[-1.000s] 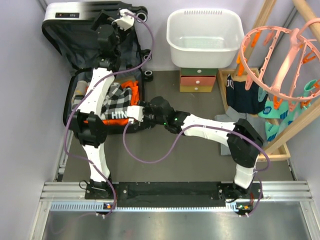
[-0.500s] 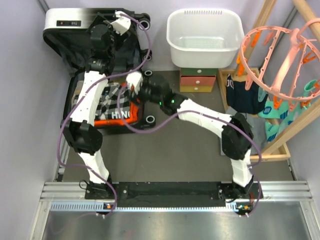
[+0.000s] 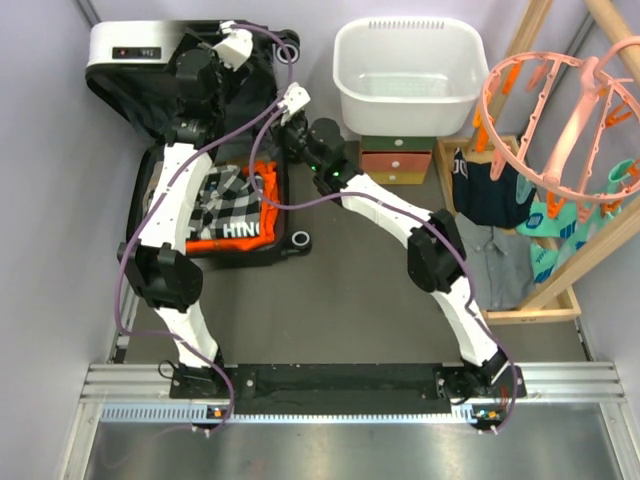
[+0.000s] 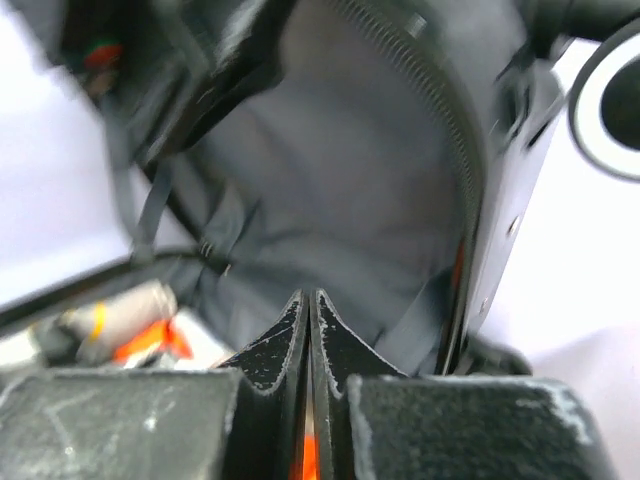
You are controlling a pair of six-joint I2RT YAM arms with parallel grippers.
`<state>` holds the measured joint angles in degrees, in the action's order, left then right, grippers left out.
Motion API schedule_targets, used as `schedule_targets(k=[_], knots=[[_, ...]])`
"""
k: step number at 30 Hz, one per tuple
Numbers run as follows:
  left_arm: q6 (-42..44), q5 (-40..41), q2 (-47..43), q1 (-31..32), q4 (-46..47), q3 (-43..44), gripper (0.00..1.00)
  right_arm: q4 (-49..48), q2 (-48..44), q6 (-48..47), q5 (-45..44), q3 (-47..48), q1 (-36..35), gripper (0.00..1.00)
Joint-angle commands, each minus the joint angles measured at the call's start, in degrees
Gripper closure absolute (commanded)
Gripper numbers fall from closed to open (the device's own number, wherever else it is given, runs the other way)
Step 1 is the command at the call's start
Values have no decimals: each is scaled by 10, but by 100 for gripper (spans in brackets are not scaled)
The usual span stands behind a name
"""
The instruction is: Open, take out, and arrange the luggage
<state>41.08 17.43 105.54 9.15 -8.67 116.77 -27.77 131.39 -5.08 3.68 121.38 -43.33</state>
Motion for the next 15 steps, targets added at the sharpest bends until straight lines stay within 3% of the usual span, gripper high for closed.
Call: schedule_targets(k=[1,6,9,15], knots=[[-43,-23,-46,-3,-51,-22,1,-98,75,1,-59,126,3,100],[-36,-30,-66,-3,-63,-52,1,-142,145,-38,-85,235,12,100],[-45,-60,-87,-3,-113,-59,1,-152,144,-13,-118,239,27,100],[-61,-227,-169,-3,-238,-100,1,-158,128,2,-100,241,36,100]])
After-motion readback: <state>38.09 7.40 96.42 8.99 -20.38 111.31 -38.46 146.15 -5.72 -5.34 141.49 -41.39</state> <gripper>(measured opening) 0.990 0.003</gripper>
